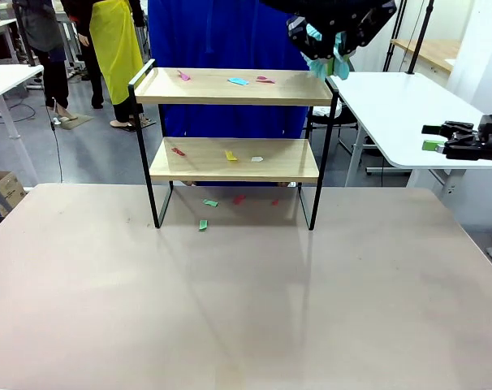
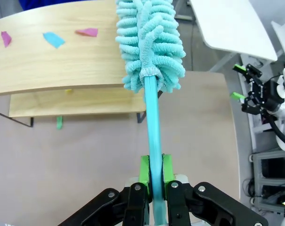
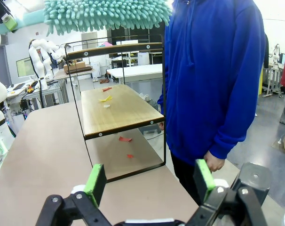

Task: Clean the shelf.
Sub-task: Clean the specific section of the Shelf indicated by the human with the Duster.

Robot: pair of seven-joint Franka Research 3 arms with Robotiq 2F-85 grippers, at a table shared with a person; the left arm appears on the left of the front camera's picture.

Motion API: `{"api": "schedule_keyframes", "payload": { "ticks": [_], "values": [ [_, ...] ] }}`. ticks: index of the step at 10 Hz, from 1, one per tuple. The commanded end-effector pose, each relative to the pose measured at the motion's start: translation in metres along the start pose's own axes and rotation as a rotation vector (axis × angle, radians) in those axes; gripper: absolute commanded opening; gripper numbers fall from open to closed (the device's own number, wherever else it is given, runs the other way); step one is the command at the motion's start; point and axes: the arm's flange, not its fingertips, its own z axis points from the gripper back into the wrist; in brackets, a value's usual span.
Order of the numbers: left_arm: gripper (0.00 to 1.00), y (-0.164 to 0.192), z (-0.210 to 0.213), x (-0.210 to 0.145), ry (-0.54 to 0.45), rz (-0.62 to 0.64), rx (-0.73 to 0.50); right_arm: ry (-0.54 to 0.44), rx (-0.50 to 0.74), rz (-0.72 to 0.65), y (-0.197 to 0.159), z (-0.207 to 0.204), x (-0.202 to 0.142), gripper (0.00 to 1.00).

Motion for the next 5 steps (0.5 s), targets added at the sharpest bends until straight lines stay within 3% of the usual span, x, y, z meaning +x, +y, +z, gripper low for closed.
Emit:
{"api": "schedule_keyframes", "payload": {
  "ticks": [1,5],
  "values": [
    [0.13,0.012,-0.005,-0.012,-0.019,0.027,0.013,0.011,-0.002,-0.006,0.001,-0.001,0.004,1.0],
    [0.13,0.03,-0.033,-0.025,0.079,0.039,0.02,0.011,-0.002,-0.006,0.001,-0.001,0.004,1.0]
  ]
}}
